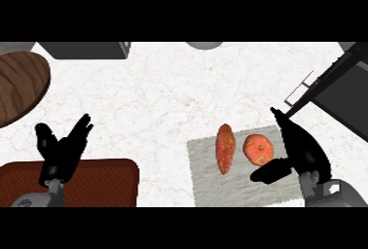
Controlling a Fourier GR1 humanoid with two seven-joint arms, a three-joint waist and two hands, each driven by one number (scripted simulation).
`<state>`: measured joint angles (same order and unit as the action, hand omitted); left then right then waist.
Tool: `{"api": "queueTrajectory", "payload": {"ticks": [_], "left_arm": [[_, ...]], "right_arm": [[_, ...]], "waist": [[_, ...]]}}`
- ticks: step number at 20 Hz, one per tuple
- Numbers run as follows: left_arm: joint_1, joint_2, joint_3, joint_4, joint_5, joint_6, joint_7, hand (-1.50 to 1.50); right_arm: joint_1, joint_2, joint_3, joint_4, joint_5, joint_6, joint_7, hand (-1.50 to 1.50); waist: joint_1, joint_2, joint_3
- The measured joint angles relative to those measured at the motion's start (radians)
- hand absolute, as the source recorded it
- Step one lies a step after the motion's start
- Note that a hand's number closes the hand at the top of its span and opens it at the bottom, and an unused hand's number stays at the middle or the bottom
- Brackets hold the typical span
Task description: Pick the squash from the placemat and place it in the tiered shelf
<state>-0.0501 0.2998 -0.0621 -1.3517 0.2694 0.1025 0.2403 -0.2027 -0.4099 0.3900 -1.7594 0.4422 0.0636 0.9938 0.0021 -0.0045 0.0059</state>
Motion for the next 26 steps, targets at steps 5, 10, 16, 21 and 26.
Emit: {"api": "queueTrajectory", "payload": {"ticks": [5, 10, 16, 21, 26], "left_arm": [[0.001, -0.017, 0.014, -0.014, -0.02, -0.003, 0.02, 0.0], [0.001, -0.021, 0.043, -0.019, -0.027, -0.025, 0.042, 0.0], [0.001, -0.039, 0.061, -0.018, -0.053, -0.039, 0.036, 0.0], [-0.004, -0.056, 0.071, -0.009, -0.08, -0.041, 0.026, 0.0], [-0.015, -0.066, 0.084, 0.007, -0.086, -0.058, 0.013, 0.0]], "right_arm": [[0.006, 0.052, -0.012, 0.066, 0.075, 0.005, -0.02, -1.5], [-0.001, 0.095, -0.035, 0.143, 0.153, 0.0, -0.063, -1.5], [0.021, 0.128, -0.076, 0.206, 0.207, -0.028, -0.166, -1.5], [-0.011, 0.18, -0.106, 0.312, 0.245, -0.068, -0.252, -1.5], [-0.024, 0.189, -0.103, 0.354, 0.238, -0.003, -0.307, 1.5]], "waist": [[0.001, 0.0, 0.0], [0.001, 0.001, -0.001], [0.0, 0.001, 0.0], [0.001, 0.0, 0.0], [0.002, -0.002, 0.0]]}}
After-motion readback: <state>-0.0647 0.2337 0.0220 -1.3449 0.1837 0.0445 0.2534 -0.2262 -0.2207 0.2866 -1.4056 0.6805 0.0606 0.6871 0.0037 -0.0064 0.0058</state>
